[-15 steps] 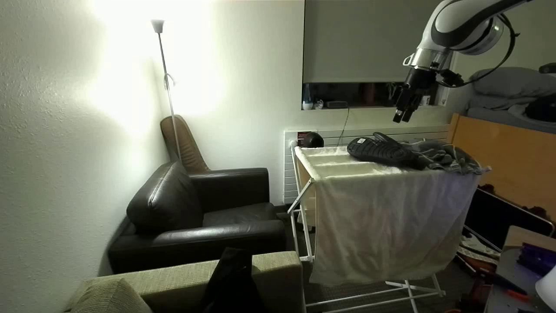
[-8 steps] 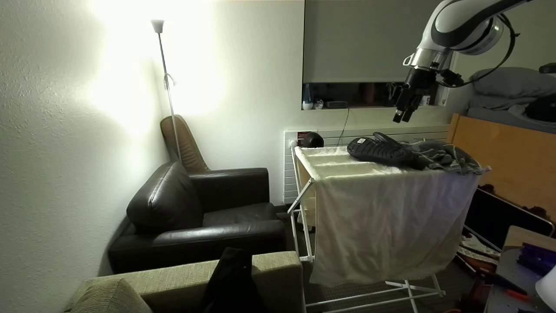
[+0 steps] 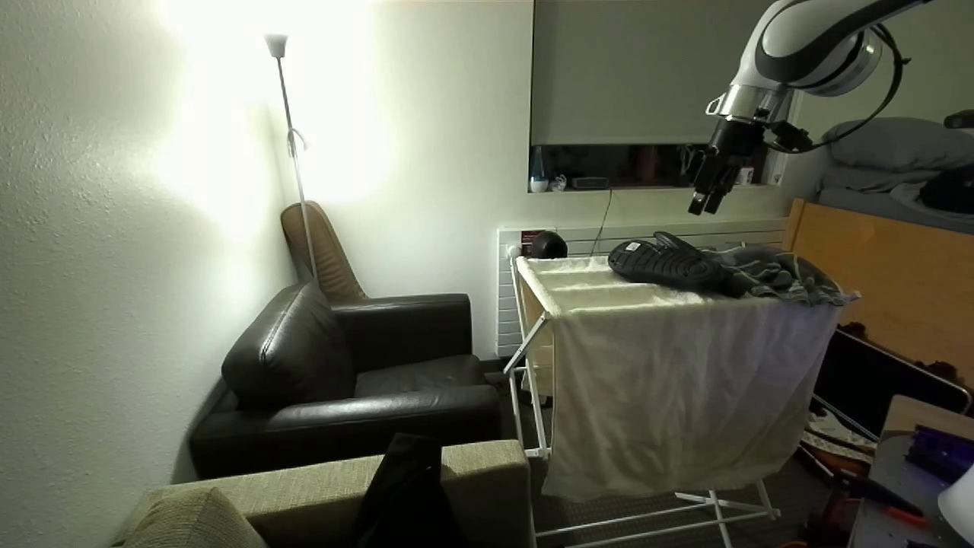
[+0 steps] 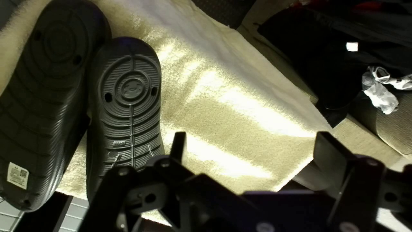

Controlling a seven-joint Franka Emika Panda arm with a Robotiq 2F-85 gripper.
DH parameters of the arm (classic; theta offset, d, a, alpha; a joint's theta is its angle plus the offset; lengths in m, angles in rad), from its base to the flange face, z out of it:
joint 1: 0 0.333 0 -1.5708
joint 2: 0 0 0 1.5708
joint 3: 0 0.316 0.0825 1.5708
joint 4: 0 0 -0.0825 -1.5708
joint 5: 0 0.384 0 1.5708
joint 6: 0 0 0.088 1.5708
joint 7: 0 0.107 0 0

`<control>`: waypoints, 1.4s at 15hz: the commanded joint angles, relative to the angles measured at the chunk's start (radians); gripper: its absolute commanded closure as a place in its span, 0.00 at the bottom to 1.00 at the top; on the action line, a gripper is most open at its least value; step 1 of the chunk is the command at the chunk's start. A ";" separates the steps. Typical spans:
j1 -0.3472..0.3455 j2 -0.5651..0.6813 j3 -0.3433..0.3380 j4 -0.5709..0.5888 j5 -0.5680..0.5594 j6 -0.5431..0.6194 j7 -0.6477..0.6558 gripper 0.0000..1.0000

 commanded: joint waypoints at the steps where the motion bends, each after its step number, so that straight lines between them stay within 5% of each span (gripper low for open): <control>1: -0.026 0.003 0.024 0.002 0.011 -0.004 -0.008 0.00; 10: -0.039 0.015 0.021 0.013 0.005 0.013 0.000 0.00; 21: -0.184 0.056 -0.017 -0.002 -0.109 0.191 0.018 0.00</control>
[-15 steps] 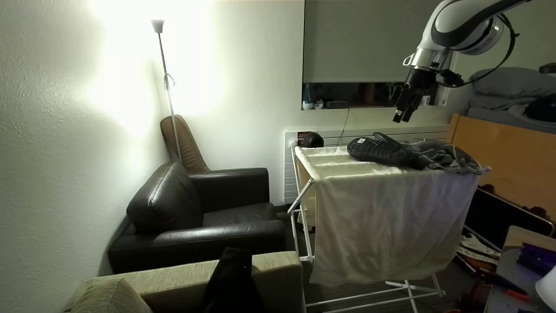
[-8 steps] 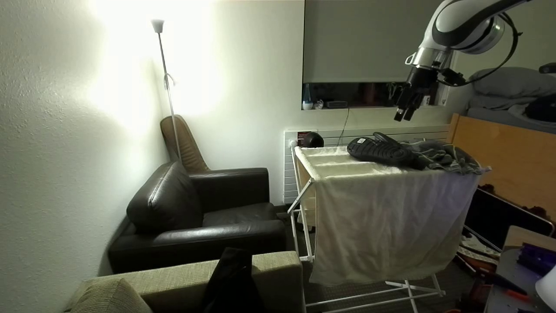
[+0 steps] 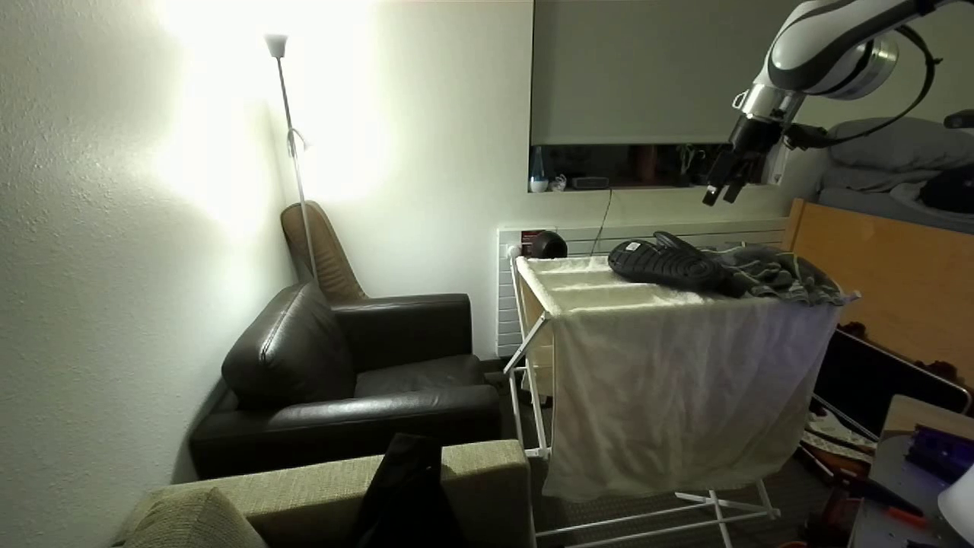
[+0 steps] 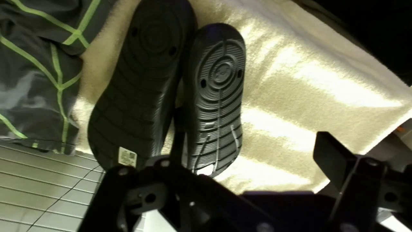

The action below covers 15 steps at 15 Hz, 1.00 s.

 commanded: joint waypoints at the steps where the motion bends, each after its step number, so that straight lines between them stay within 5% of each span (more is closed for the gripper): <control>1: -0.057 0.038 -0.006 -0.014 -0.077 0.090 0.019 0.00; 7: -0.110 0.098 -0.027 -0.021 -0.157 0.154 0.021 0.00; 15: -0.093 0.174 -0.023 -0.008 -0.115 0.135 0.010 0.00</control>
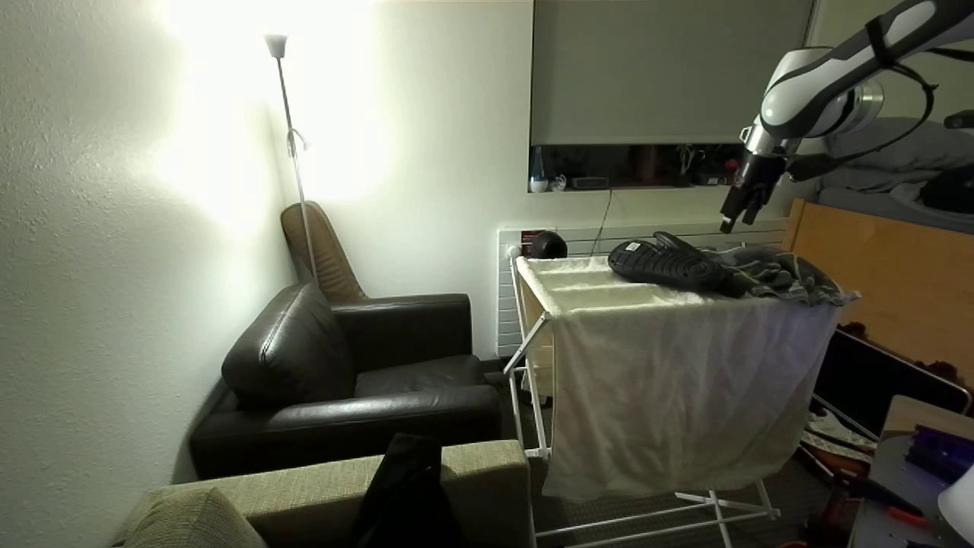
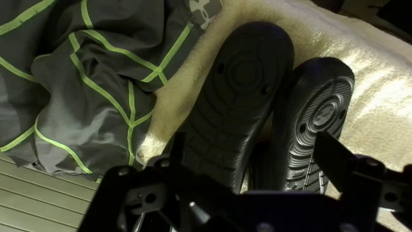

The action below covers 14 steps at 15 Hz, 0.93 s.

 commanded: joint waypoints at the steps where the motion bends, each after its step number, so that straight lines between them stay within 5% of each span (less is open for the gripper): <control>1: 0.003 0.037 0.007 0.004 0.022 0.015 0.007 0.00; 14: -0.018 0.267 0.003 0.209 0.174 0.119 0.054 0.00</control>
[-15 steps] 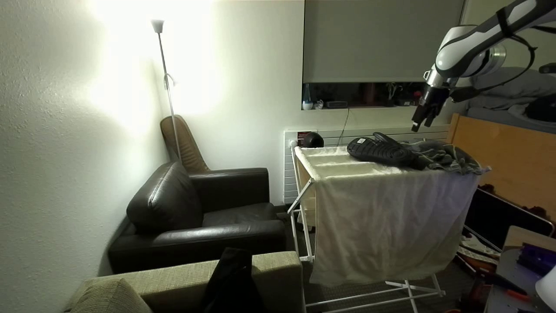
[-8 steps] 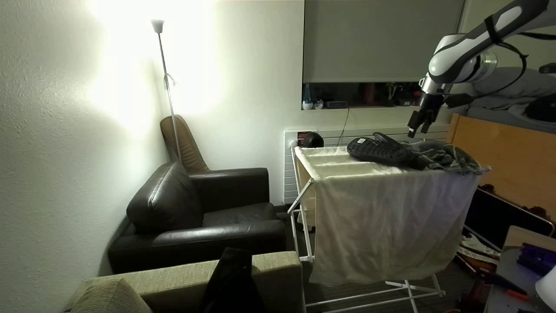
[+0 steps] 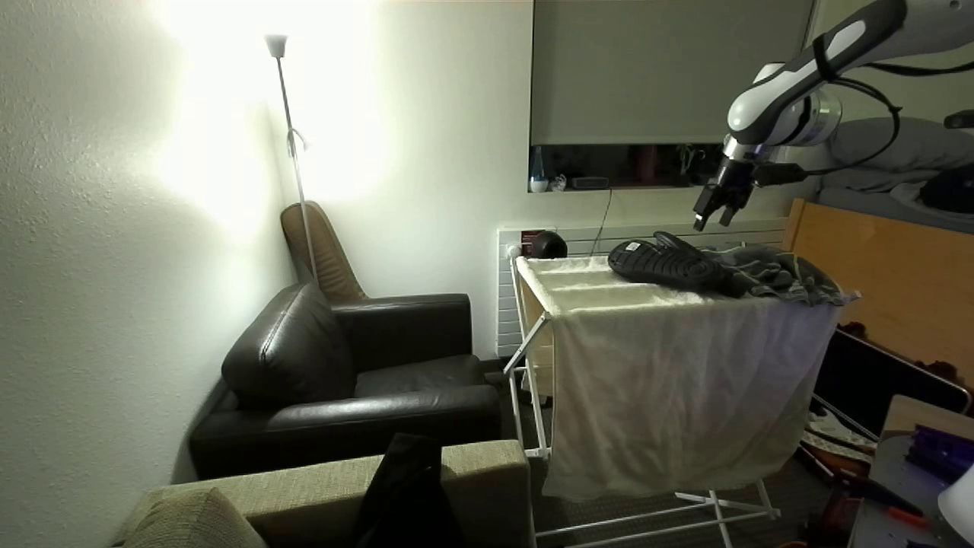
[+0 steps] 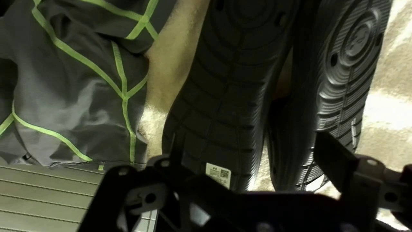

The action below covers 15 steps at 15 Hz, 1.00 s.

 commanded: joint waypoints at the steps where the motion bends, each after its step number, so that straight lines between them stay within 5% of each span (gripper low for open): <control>1: -0.029 0.097 0.008 0.067 -0.010 0.063 0.067 0.00; 15: -0.030 0.176 -0.005 0.066 -0.273 0.156 0.261 0.00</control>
